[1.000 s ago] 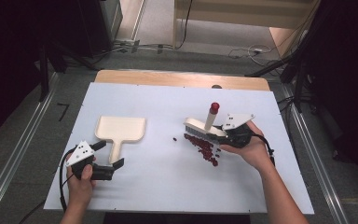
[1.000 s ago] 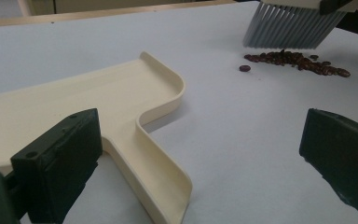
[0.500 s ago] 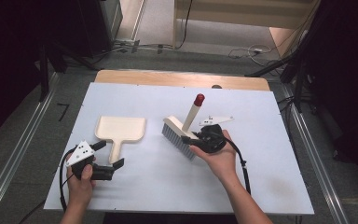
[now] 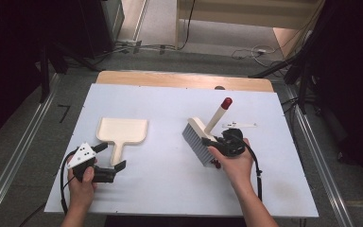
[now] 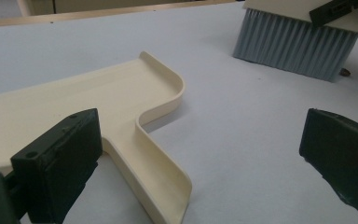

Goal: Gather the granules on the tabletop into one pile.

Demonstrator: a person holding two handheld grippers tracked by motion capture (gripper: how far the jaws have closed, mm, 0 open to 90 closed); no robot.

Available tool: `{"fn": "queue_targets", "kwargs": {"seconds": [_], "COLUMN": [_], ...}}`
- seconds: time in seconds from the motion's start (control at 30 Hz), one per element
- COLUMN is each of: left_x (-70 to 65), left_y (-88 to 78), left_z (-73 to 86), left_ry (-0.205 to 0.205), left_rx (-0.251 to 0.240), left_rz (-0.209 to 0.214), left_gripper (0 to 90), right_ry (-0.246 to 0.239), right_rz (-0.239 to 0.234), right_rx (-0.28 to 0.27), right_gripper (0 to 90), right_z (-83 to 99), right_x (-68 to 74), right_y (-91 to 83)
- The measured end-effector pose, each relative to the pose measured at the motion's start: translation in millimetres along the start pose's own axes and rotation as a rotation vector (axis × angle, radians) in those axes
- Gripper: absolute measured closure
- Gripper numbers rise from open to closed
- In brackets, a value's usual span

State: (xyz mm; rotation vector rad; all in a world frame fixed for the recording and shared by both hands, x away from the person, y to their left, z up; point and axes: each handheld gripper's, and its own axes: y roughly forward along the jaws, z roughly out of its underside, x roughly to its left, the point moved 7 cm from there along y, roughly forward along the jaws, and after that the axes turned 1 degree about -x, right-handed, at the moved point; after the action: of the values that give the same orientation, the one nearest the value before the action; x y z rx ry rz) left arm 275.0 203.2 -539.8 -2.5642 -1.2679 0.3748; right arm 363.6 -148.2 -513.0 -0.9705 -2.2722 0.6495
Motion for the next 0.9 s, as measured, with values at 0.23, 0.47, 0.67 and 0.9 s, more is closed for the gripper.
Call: {"fn": "queue_targets", "kwargs": {"seconds": [0.23,0.47,0.67,0.9], "left_x": [0.0,0.0,-0.2,-0.2], "left_y": [0.1,0.0,0.5,0.7], "left_z": [0.1,0.1,0.2,0.2], "left_ry": [0.001,0.001,0.003,0.002], "left_rx": [0.002,0.003,0.004,0.001], "left_rz": [-0.003,-0.003,-0.003,-0.004], "left_gripper": [0.0,0.0,0.0,0.0], "right_ry": [-0.105,-0.370,-0.483,-0.563], "right_rz": [-0.075,-0.174,-0.300,-0.339], "right_rx": [-0.045,0.038,0.143,0.140], "right_gripper": [65.4,65.3,65.3,65.3], "right_z": [-9.2,-3.9,17.5,14.6], "right_x": [-1.5,5.9,3.0,-11.0], "right_y": [-30.1,-53.8,-45.7,-29.5]}}
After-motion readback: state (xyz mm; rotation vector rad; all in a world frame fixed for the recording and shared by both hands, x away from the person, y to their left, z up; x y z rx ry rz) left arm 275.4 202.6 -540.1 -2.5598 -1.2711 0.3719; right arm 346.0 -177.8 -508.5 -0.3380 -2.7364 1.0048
